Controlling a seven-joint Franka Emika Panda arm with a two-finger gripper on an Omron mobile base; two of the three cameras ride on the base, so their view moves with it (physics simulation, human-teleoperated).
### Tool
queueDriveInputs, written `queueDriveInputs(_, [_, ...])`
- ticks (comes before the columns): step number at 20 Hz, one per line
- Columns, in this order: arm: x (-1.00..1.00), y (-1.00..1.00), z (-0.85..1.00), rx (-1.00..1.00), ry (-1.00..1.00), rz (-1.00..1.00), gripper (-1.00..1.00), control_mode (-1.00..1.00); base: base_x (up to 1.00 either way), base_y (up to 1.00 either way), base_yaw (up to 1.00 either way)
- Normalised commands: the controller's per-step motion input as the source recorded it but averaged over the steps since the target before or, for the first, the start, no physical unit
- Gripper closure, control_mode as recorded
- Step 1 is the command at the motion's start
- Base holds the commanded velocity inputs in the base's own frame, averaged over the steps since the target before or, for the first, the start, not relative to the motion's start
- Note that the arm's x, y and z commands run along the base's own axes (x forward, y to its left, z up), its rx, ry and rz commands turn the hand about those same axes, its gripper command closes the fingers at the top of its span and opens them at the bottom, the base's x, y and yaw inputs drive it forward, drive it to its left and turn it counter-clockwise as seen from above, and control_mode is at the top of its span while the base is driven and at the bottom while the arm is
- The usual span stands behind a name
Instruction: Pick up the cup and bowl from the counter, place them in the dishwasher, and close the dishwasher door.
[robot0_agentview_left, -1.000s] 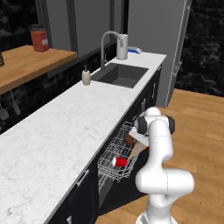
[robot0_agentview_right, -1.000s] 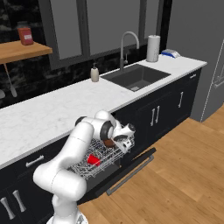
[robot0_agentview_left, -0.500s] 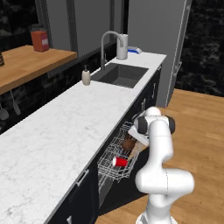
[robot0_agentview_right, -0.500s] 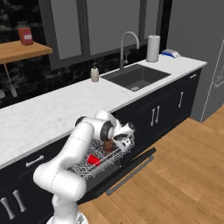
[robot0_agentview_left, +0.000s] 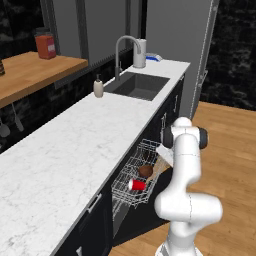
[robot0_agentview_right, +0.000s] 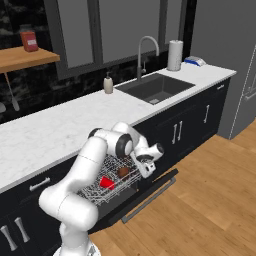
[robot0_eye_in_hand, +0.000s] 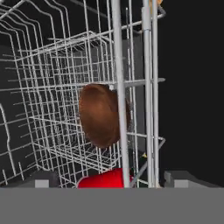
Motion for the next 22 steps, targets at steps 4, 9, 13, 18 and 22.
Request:
queueDriveInputs(4, [-0.11, -0.26, -0.54, 0.0, 0.23, -0.18, -1.0, -1.0, 0.0, 0.0, 0.0])
queueDriveInputs(9, [0.21, 0.13, -0.87, 0.0, 0.25, -0.19, -1.0, -1.0, 0.0, 0.0, 0.0])
queueDriveInputs(13, [0.42, 0.6, -0.52, 0.11, 0.03, -0.12, -1.0, -1.0, 0.0, 0.0, 0.0])
queueDriveInputs(18, [-0.31, -0.03, 0.21, 0.29, -0.01, -0.06, -1.0, -1.0, 0.0, 0.0, 0.0])
queueDriveInputs(22, [-0.9, -0.56, 0.72, 0.28, -0.09, 0.0, -1.0, -1.0, 0.0, 0.0, 0.0])
